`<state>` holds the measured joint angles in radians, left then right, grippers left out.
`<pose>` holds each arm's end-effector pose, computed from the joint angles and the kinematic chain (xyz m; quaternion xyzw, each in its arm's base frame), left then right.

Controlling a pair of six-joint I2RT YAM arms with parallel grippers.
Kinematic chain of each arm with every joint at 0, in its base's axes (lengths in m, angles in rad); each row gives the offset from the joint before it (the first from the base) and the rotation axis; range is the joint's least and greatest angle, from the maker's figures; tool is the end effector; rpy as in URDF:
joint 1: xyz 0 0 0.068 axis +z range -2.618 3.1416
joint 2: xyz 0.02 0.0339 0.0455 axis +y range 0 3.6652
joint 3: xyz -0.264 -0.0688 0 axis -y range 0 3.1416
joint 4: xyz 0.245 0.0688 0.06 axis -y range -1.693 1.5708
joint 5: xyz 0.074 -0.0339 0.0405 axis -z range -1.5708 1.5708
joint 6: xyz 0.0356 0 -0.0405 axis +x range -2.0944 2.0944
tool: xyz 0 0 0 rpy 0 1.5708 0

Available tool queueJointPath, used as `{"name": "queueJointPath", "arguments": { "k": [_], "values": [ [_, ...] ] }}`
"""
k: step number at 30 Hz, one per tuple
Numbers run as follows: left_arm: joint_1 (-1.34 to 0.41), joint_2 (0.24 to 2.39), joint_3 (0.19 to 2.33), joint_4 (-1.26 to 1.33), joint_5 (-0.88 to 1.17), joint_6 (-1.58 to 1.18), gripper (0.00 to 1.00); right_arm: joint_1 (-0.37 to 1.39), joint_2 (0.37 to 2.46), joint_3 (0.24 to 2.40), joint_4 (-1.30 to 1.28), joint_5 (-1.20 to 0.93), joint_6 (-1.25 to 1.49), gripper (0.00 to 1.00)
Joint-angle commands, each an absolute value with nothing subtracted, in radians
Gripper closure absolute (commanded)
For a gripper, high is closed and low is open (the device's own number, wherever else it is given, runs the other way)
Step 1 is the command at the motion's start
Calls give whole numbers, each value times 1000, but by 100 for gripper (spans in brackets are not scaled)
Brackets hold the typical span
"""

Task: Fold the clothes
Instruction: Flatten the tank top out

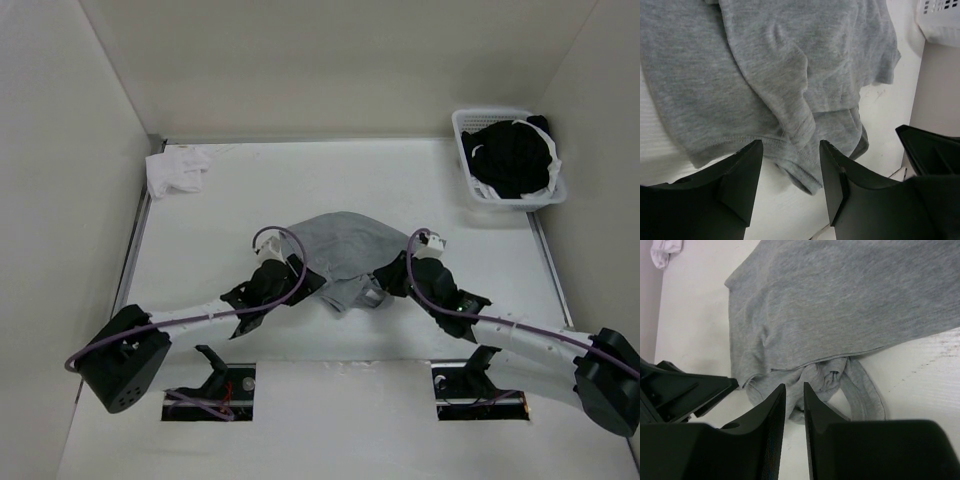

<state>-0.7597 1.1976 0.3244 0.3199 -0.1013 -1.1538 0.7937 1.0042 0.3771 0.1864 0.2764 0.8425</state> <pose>0.1621 -0.1490 0.1526 -0.1949 0.8505 -0.3721 0.3164 0.1540 0.1428 0.1949 0.0942 0.8345 0.3075 0.4475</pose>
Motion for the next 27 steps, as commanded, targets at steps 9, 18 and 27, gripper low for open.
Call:
{"name": "queueJointPath", "arguments": {
  "k": [9, 18, 27],
  "values": [
    [-752, 1345, 405, 557, -120, -1201, 57, 803, 1002, 319, 308, 242, 879, 75],
    [-755, 1405, 414, 577, -129, -1210, 82, 774, 944, 285, 311, 285, 902, 53],
    [-552, 958, 434, 377, -3, -1146, 97, 494, 949, 345, 76, 469, 928, 45]
  ]
}}
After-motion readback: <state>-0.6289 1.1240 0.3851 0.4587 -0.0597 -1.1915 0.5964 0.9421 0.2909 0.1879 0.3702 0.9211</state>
